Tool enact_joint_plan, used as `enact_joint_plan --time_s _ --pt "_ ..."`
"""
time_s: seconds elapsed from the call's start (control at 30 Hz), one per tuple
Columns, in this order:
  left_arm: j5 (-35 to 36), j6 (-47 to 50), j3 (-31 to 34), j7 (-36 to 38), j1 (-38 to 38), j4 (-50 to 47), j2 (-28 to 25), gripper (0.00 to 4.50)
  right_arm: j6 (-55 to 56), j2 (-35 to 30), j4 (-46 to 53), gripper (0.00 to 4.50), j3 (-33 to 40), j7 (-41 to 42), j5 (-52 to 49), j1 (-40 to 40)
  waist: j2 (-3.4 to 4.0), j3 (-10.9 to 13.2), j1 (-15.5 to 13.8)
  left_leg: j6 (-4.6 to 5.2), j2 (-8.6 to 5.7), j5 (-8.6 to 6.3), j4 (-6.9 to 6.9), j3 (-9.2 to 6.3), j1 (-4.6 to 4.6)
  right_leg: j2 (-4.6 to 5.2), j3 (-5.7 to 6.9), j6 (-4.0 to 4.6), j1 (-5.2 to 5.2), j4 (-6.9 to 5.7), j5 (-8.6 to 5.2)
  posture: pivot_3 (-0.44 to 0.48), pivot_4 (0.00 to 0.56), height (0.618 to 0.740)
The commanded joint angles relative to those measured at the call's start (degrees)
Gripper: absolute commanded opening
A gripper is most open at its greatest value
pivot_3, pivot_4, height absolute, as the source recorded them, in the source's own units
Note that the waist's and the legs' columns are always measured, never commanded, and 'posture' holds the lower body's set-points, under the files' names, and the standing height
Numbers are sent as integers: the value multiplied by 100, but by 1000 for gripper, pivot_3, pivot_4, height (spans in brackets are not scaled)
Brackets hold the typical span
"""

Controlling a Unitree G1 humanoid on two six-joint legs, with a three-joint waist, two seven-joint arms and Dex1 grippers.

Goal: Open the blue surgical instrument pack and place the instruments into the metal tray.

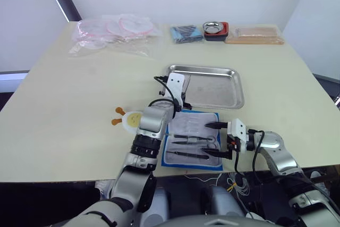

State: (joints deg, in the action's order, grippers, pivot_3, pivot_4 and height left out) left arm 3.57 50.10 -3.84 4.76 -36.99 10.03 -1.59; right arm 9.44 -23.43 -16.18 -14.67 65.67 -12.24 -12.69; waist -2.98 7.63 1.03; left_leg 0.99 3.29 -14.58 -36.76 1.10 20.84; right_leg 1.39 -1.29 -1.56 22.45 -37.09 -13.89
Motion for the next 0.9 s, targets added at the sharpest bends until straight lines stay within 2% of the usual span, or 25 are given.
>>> enact_joint_plan --time_s 0.03,0.07,0.17,0.43,0.67,0.77,0.9 --pt "-16 -76 22 -8 -111 -143 7 943 -283 17 -611 4500 -423 -96 496 417 0 0 0 0 0 0 0 0 0 0 0 0 0 0 0 0 150 740" --pt "-24 -73 11 -5 -103 -154 0 1214 -283 23 -618 4500 -427 -96 498 409 0 0 0 0 0 0 1 0 0 0 0 0 0 0 0 0 150 740" --pt "-58 -76 -43 5 -102 -164 -23 2770 -285 35 -630 4500 -434 -92 503 394 0 0 1 0 0 0 2 0 -1 0 0 0 0 2 0 0 150 740" --pt "-18 -95 -125 127 -18 -427 -108 2770 -273 33 -661 4500 -431 -75 514 354 0 1 11 -1 0 0 10 0 -3 1 -1 1 1 8 1 0 150 740" --pt "17 -496 -186 457 28 -628 -284 2770 -284 48 -653 4500 -428 -84 508 354 1 1 13 -1 0 0 15 -3 -5 6 -2 4 1 13 2 0 150 740" --pt "51 -667 -173 721 -2 -632 -459 2770 -293 52 -636 4500 -426 -92 504 366 1 1 14 -1 0 0 19 -4 -7 6 -3 4 1 15 2 0 150 740" --pt "261 -872 -154 1445 14 -713 -885 2770 -297 45 -605 4500 -411 -100 494 396 5 4 22 -1 0 0 24 -4 -9 5 -3 5 2 17 2 0 150 740"
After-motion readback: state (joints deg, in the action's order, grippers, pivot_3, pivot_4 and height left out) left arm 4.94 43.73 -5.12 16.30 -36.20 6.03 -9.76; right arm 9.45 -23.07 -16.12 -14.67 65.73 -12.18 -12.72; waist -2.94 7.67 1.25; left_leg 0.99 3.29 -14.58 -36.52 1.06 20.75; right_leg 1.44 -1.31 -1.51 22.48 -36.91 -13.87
